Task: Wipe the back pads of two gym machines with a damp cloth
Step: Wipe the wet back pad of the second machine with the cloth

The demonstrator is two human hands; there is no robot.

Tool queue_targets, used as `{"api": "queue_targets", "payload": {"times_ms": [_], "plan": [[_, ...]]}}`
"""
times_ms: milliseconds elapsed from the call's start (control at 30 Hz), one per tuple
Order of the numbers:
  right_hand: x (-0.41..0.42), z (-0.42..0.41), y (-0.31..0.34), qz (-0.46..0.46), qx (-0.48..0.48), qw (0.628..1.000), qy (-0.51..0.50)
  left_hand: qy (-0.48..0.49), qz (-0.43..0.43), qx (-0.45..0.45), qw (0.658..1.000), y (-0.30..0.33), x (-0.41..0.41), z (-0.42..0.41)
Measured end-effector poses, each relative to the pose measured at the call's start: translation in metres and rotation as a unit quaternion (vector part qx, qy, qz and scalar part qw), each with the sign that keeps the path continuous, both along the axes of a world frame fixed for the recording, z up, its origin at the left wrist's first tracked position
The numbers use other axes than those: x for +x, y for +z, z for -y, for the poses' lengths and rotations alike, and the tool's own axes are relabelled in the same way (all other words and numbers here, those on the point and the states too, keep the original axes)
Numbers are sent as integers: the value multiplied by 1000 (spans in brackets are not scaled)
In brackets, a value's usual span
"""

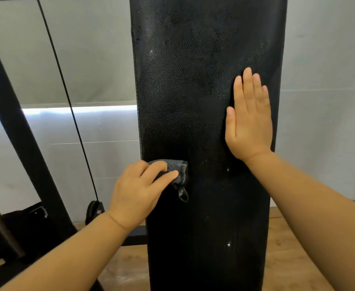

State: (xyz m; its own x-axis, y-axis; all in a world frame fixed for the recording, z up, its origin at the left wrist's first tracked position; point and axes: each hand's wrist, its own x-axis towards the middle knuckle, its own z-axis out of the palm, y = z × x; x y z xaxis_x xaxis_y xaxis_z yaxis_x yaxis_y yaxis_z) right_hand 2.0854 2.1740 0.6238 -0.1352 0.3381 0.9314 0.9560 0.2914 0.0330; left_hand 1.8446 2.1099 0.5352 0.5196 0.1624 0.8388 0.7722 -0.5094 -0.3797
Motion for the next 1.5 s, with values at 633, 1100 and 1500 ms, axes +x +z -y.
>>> {"api": "queue_targets", "payload": {"times_ms": [633, 1100, 1500], "plan": [[-1, 2, 0, -1, -8, 1000, -2, -8, 6, -11, 1000, 10, 28, -3], [1, 0, -3, 2, 10, 1000, 8, -4, 45, 3, 999, 24, 69, -8], [1, 0, -2, 2, 15, 1000, 6, -24, -8, 36, 999, 10, 70, -14]]}}
